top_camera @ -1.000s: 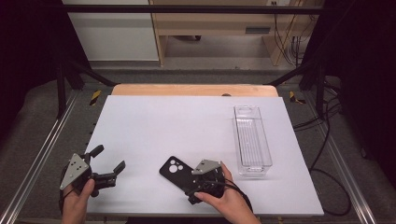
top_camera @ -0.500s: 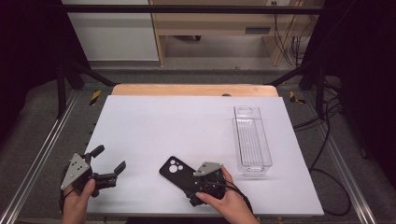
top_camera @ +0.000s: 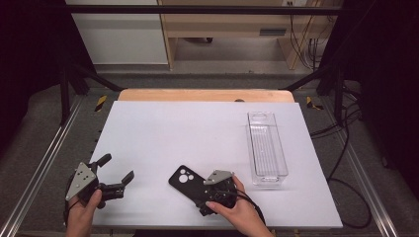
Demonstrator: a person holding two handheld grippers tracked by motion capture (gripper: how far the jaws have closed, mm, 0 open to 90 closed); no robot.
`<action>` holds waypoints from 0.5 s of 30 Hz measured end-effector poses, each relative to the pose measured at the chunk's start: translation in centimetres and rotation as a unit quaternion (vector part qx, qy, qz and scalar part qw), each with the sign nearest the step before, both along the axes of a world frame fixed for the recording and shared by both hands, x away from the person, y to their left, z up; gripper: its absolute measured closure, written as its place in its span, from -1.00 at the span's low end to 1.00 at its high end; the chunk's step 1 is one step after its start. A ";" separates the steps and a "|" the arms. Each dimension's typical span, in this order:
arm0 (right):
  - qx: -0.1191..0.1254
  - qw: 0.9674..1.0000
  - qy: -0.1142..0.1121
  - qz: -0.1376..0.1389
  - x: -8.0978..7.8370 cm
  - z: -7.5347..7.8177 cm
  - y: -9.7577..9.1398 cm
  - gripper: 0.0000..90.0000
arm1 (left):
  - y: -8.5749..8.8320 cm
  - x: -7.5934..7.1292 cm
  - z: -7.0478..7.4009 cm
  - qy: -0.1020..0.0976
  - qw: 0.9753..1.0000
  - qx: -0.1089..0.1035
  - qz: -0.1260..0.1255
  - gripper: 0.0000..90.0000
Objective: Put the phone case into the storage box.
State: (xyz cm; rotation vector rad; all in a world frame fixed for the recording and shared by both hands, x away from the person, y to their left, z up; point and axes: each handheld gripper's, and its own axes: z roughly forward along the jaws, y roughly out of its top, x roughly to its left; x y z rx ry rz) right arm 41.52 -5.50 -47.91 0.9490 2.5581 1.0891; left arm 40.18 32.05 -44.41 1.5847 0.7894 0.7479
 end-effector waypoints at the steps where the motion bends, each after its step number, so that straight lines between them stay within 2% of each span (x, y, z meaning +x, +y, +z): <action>1: 0.000 1.000 0.002 -0.002 0.0 -0.1 0.1 -0.86 | 0.0 0.0 0.0 0.000 1.000 0.000 0.000 -0.98; 6: -0.003 1.000 0.004 0.002 0.0 -0.5 0.4 -0.86 | 0.0 0.0 0.0 0.000 1.000 -0.001 0.001 -0.98; 15: -0.004 1.000 -0.007 -0.005 -0.1 -0.8 0.8 -0.89 | 0.0 0.0 0.0 0.000 1.000 0.001 0.000 -0.98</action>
